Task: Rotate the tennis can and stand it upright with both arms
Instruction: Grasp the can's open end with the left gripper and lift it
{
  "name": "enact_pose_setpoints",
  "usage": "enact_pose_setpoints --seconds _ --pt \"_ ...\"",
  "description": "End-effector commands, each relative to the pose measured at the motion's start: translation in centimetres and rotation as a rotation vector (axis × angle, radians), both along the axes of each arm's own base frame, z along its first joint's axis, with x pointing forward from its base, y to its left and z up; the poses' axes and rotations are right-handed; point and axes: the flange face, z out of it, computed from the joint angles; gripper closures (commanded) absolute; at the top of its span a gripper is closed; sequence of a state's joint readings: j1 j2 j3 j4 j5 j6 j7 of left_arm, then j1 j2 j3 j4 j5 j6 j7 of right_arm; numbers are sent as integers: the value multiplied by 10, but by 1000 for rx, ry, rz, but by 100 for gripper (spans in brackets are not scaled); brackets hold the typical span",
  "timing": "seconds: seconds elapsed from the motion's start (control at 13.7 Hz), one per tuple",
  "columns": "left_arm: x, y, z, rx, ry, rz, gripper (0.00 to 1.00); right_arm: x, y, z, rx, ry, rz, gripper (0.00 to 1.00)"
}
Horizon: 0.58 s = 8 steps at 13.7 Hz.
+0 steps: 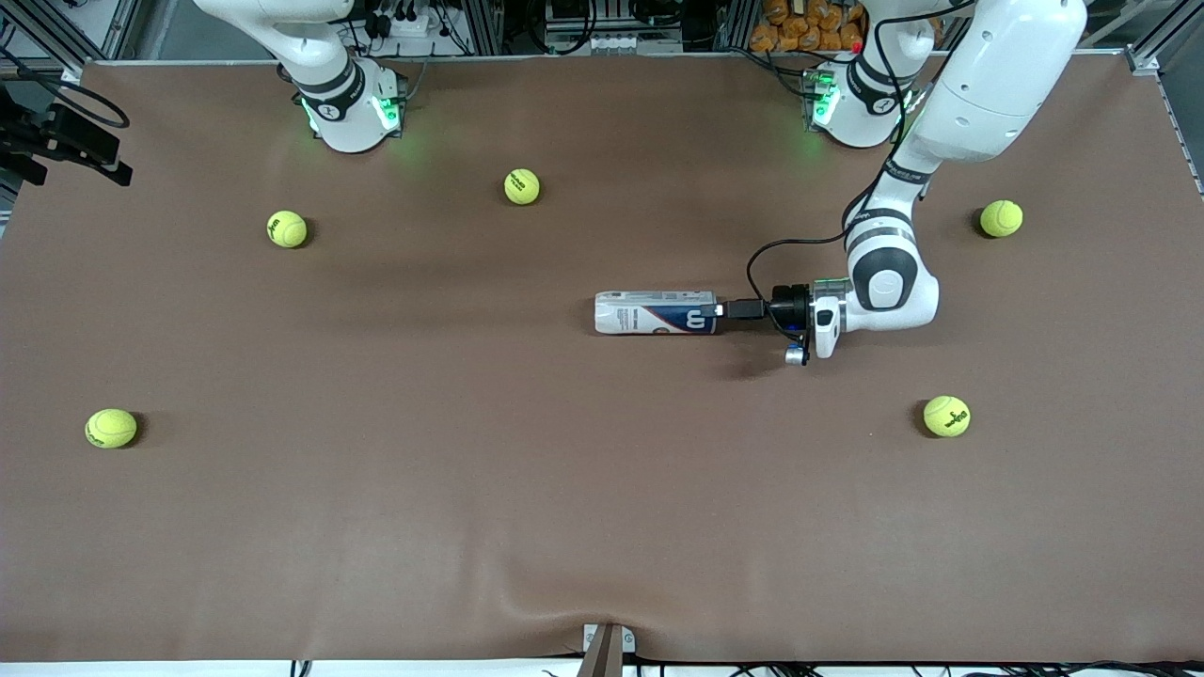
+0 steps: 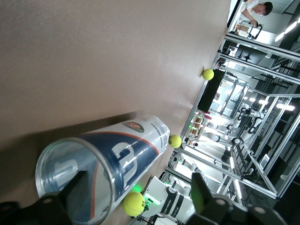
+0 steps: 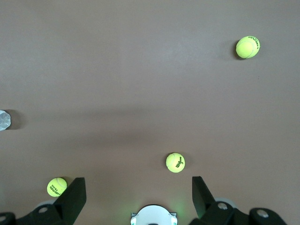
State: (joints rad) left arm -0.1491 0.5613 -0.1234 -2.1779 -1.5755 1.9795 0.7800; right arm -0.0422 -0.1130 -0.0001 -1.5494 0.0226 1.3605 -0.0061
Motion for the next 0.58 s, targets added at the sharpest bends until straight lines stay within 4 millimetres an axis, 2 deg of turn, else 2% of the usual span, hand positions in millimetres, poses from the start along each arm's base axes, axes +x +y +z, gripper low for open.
enact_pose_setpoints --seconds 0.0,0.07,0.29,0.51 --pt "4 -8 -6 -9 -45 9 91 -7 -3 2 -15 -8 -19 0" --pt "3 -7 -6 -9 -57 6 100 -7 -3 2 -15 -5 -19 0" --pt "5 -6 -5 -10 -84 -1 100 -9 -3 4 -14 -6 -10 0" --pt "15 -9 6 -15 -88 2 100 -9 -3 4 -14 -6 -10 0"
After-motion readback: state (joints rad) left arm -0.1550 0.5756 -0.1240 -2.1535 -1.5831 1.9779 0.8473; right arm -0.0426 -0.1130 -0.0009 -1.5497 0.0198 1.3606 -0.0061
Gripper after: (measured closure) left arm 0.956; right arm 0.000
